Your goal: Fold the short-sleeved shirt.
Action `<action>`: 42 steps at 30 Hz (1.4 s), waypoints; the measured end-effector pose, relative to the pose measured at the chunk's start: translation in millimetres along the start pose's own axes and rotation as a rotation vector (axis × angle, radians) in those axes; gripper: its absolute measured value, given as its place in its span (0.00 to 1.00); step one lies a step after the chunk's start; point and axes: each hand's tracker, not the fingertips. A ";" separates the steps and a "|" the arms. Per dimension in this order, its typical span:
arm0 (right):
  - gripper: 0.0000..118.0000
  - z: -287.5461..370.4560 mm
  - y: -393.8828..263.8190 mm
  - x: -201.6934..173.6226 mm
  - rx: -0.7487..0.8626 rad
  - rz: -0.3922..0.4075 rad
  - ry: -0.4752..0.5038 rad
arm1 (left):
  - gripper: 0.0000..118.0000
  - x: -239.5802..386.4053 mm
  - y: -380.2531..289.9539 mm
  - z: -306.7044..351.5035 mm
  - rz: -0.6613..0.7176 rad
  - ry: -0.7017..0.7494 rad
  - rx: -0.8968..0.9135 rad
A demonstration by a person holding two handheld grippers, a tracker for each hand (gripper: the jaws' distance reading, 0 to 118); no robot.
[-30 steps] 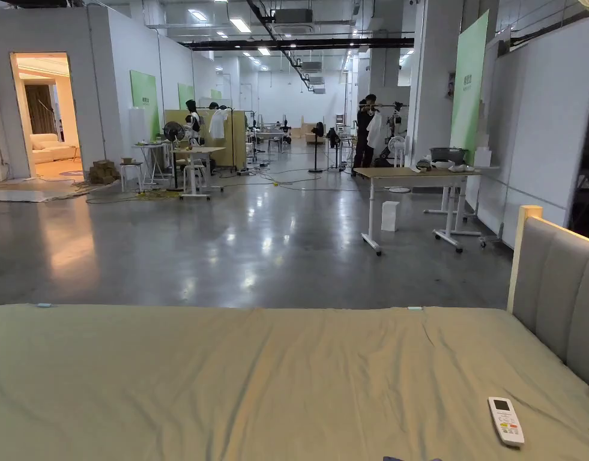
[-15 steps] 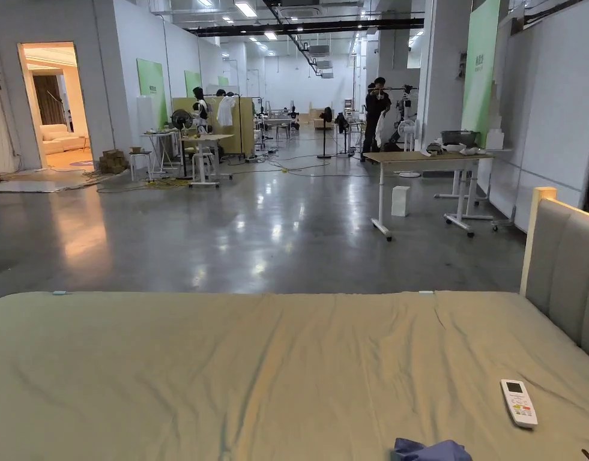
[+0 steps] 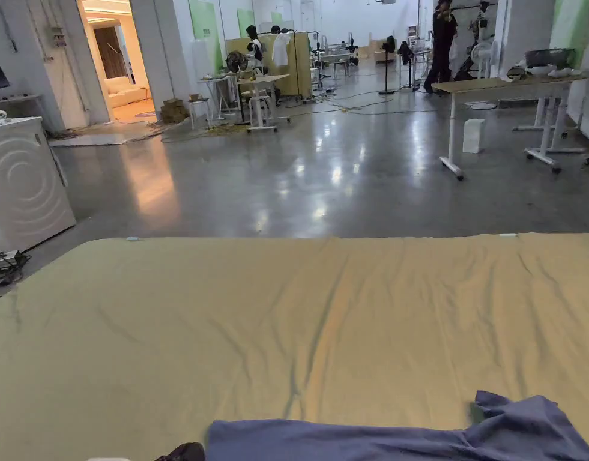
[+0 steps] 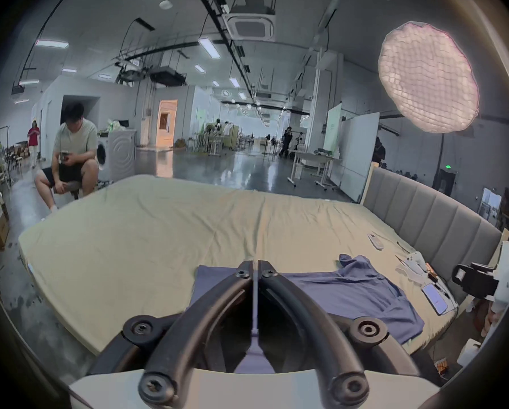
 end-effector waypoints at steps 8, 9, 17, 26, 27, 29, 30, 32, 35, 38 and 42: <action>0.00 -27.4 -9.2 23.8 -0.106 -0.110 0.035 | 0.79 -61.8 -16.3 -187.9 0.078 -0.017 -0.315; 0.00 -30.8 -11.0 25.0 -0.121 -0.092 0.025 | 0.79 -64.9 -20.0 -219.1 0.035 0.006 -0.367; 0.00 -30.7 -28.5 48.2 -0.241 -0.066 -0.090 | 0.69 -83.8 -48.7 -339.9 0.092 0.065 -0.595; 0.00 -31.9 -44.4 69.6 -0.323 -0.125 -0.152 | 0.05 -56.6 -57.8 -342.9 -0.038 0.106 -0.654; 0.00 -36.0 -43.7 69.9 -0.338 -0.115 -0.156 | 0.05 -52.2 -60.5 -346.3 -0.081 0.130 -0.669; 0.01 -48.7 -38.4 71.3 -0.348 -0.076 -0.156 | 0.05 -48.3 -65.9 -355.0 -0.120 0.134 -0.710; 0.05 -58.7 -32.9 73.2 -0.350 -0.055 -0.145 | 0.05 -45.1 -68.9 -358.5 -0.163 0.125 -0.724; 0.34 -87.2 -22.2 85.2 -0.329 -0.027 -0.079 | 0.05 -39.8 -67.7 -361.2 -0.251 0.105 -0.745; 0.54 -161.3 -1.3 106.2 -0.354 -0.044 -0.060 | 0.05 -37.0 -61.9 -365.2 -0.246 0.114 -0.782; 0.54 -246.0 7.5 130.5 -0.435 -0.089 -0.011 | 0.05 -37.0 -60.1 -367.6 -0.201 0.134 -0.797; 0.54 -332.4 5.4 146.8 -0.598 0.024 0.023 | 0.05 -40.6 -56.6 -378.1 -0.214 0.121 -0.834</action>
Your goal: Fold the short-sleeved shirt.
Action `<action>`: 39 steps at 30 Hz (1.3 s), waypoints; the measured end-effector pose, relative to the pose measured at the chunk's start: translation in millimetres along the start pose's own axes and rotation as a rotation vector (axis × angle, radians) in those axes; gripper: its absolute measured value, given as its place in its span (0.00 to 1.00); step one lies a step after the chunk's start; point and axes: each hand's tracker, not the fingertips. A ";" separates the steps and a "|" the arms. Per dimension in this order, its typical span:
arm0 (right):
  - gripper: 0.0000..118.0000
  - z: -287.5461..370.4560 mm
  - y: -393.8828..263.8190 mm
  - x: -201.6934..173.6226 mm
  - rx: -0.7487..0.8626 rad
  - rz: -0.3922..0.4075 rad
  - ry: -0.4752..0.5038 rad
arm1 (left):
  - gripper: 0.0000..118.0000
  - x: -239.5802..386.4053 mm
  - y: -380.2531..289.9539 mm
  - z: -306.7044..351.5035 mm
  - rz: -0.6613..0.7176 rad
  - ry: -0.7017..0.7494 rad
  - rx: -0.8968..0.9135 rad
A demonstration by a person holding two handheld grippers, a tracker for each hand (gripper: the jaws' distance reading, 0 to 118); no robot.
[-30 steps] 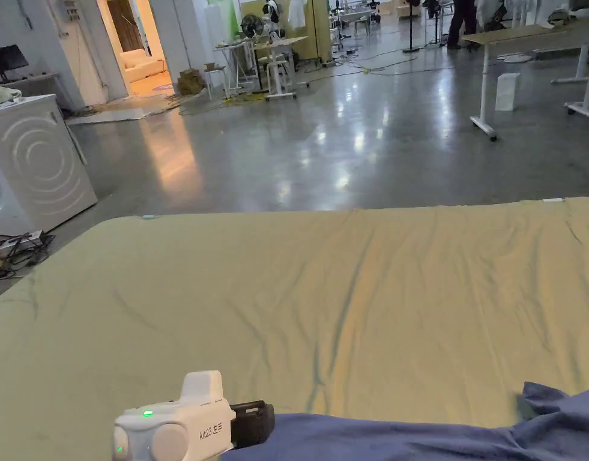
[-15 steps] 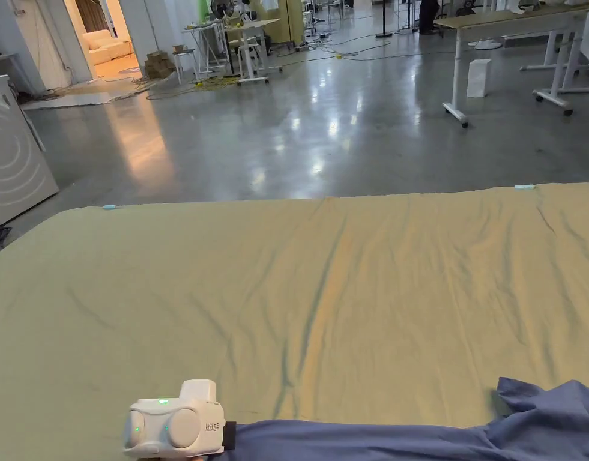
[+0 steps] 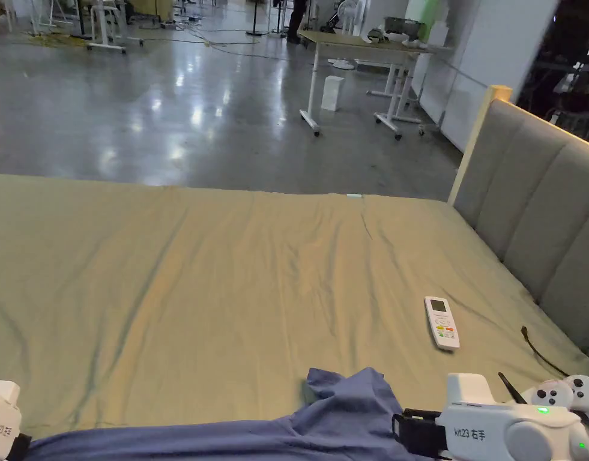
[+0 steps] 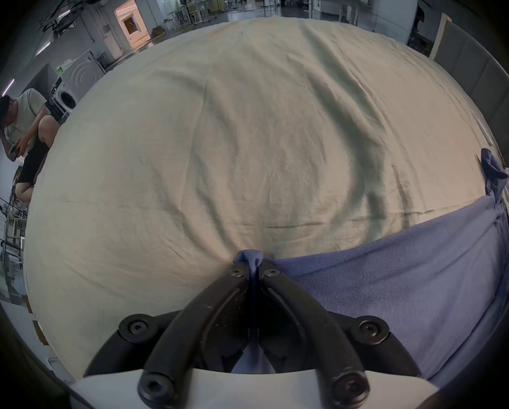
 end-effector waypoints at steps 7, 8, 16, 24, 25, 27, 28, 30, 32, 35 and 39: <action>0.44 -69.0 20.6 25.9 -0.156 -0.015 -0.081 | 0.05 -8.9 -2.0 -8.4 0.010 -0.058 0.000; 0.42 -74.1 19.9 25.8 -0.184 -0.016 -0.069 | 0.05 -8.1 -3.5 -8.4 0.001 -0.055 0.006; 0.01 -53.0 8.6 7.8 -0.098 0.045 -0.079 | 0.05 -8.5 -5.3 -0.4 -0.078 -0.047 0.047; 0.01 107.5 -48.7 12.8 0.151 0.012 -0.011 | 0.05 -69.5 -90.8 140.3 0.164 -0.309 0.358; 0.01 117.0 -67.5 24.6 0.168 -0.034 -0.044 | 0.05 -78.8 -113.7 157.7 0.174 -0.300 0.386; 0.01 143.8 -100.9 25.4 0.192 -0.054 -0.043 | 0.05 -87.9 -152.3 176.2 0.180 -0.318 0.378; 0.01 153.9 -118.3 24.3 0.199 -0.073 -0.049 | 0.05 -89.2 -175.3 181.0 0.186 -0.330 0.378; 0.01 170.0 -150.7 17.8 0.208 -0.134 -0.079 | 0.05 -89.7 -209.8 184.3 0.186 -0.343 0.364; 0.01 176.2 -178.3 15.6 0.202 -0.151 -0.077 | 0.05 -86.6 -238.8 177.5 0.182 -0.319 0.329; 0.01 168.9 -205.9 11.0 0.166 -0.191 -0.083 | 0.05 -88.4 -273.0 158.7 0.197 -0.332 0.294; 0.01 151.1 -234.3 15.8 0.130 -0.231 -0.097 | 0.05 -68.2 -292.8 139.9 0.162 -0.357 0.279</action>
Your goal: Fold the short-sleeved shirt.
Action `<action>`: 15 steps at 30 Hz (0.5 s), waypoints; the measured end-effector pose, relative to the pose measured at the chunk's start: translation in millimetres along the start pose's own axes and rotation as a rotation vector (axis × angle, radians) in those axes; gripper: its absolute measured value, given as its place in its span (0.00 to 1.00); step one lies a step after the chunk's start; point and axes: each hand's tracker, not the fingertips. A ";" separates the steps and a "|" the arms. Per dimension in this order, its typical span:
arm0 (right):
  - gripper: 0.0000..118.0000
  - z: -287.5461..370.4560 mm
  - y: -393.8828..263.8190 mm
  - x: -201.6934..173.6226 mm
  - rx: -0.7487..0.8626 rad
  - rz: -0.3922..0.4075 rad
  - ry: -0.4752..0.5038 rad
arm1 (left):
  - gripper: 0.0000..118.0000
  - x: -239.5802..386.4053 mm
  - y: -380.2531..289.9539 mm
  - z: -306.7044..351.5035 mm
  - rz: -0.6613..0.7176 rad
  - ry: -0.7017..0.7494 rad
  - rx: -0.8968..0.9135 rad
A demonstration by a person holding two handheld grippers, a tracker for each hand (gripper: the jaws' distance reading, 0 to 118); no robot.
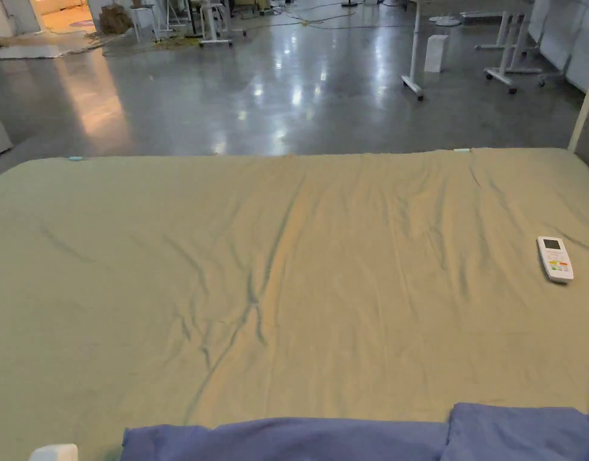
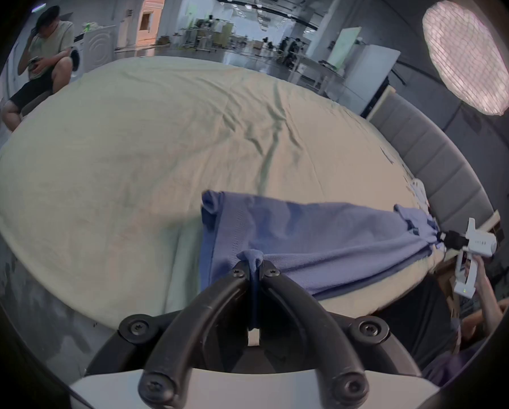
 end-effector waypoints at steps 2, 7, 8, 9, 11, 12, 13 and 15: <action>0.01 -3.9 -5.2 7.1 -0.014 -0.023 0.010 | 0.05 -10.6 -1.7 -10.2 -0.006 0.040 -0.042; 0.68 -20.4 -26.8 6.3 0.003 0.059 -0.055 | 0.53 -6.3 -4.5 -10.1 -0.008 0.082 0.057; 0.73 -19.6 -27.0 7.8 -0.006 0.075 -0.063 | 0.58 -5.1 -0.8 -2.6 -0.005 0.090 0.067; 0.68 -14.7 -27.6 9.9 0.001 0.074 -0.062 | 0.58 0.4 3.4 9.5 -0.004 0.109 0.113; 0.67 27.7 -22.6 -16.0 0.097 0.077 -0.059 | 0.58 13.5 11.0 38.1 -0.053 0.129 0.211; 0.67 40.5 -22.2 -19.8 0.153 0.063 -0.046 | 0.58 23.5 14.4 53.4 -0.109 0.158 0.271; 0.67 56.2 -22.2 -28.3 0.232 0.043 0.001 | 0.58 38.3 17.3 71.5 -0.160 0.201 0.347; 0.67 76.2 -15.0 -41.5 0.277 0.023 0.090 | 0.58 70.0 19.2 99.9 -0.216 0.238 0.455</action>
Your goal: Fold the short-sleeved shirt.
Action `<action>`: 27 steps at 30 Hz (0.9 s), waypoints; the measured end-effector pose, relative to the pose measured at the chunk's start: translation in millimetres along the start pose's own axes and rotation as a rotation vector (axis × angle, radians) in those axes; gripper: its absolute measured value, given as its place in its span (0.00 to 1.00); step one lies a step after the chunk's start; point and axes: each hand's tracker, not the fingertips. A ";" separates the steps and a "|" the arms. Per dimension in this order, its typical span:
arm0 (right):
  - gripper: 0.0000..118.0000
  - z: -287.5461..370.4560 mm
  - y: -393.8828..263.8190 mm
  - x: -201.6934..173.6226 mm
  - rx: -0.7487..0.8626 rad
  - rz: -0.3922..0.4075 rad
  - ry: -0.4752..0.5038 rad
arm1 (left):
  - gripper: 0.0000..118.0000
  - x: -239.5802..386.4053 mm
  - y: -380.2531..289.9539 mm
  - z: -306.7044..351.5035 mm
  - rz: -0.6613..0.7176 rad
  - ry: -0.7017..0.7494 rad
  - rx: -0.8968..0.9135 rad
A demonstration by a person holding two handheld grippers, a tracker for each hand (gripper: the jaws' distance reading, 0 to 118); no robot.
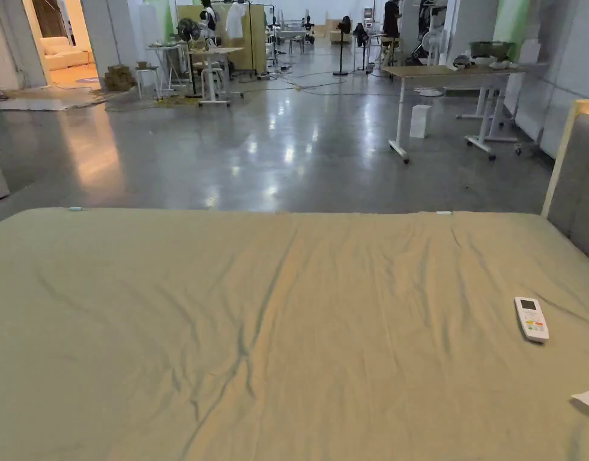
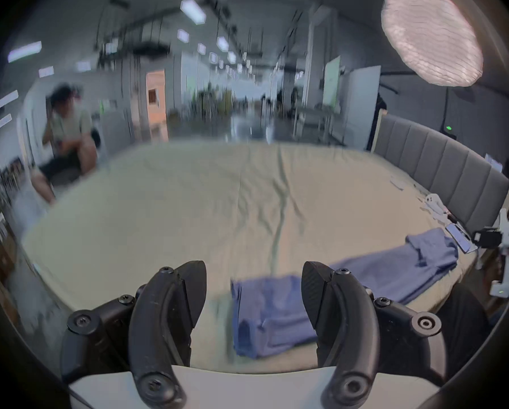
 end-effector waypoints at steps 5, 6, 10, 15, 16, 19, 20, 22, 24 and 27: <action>0.67 35.9 27.9 -70.5 0.189 0.135 0.011 | 0.59 56.3 27.4 53.2 -0.143 0.061 0.204; 0.67 40.2 34.1 -82.7 0.228 0.150 0.022 | 0.59 64.8 30.0 56.6 -0.150 0.060 0.227; 0.67 60.5 53.8 -125.2 0.346 0.177 0.063 | 0.51 93.9 39.4 71.7 -0.145 0.033 0.334; 0.24 69.0 58.0 -135.1 0.379 0.209 0.089 | 0.07 107.6 48.2 82.6 -0.133 -0.017 0.379; 0.14 71.2 57.6 -137.0 0.381 0.215 0.089 | 0.02 106.9 51.2 84.3 -0.125 -0.046 0.376; 0.00 72.9 55.9 -139.5 0.370 0.256 0.053 | 0.00 105.7 53.3 86.3 -0.102 -0.063 0.363; 0.00 73.0 54.2 -139.5 0.364 0.257 0.041 | 0.00 105.1 54.5 87.3 -0.097 -0.071 0.363; 0.00 74.8 54.2 -138.0 0.383 0.275 0.033 | 0.00 103.9 53.4 87.5 -0.090 -0.070 0.358; 0.00 70.0 51.8 -134.2 0.329 0.221 0.042 | 0.00 103.0 53.0 87.1 -0.092 -0.066 0.351; 0.00 68.7 52.4 -132.8 0.336 0.218 0.047 | 0.00 102.0 52.4 85.8 -0.096 -0.067 0.331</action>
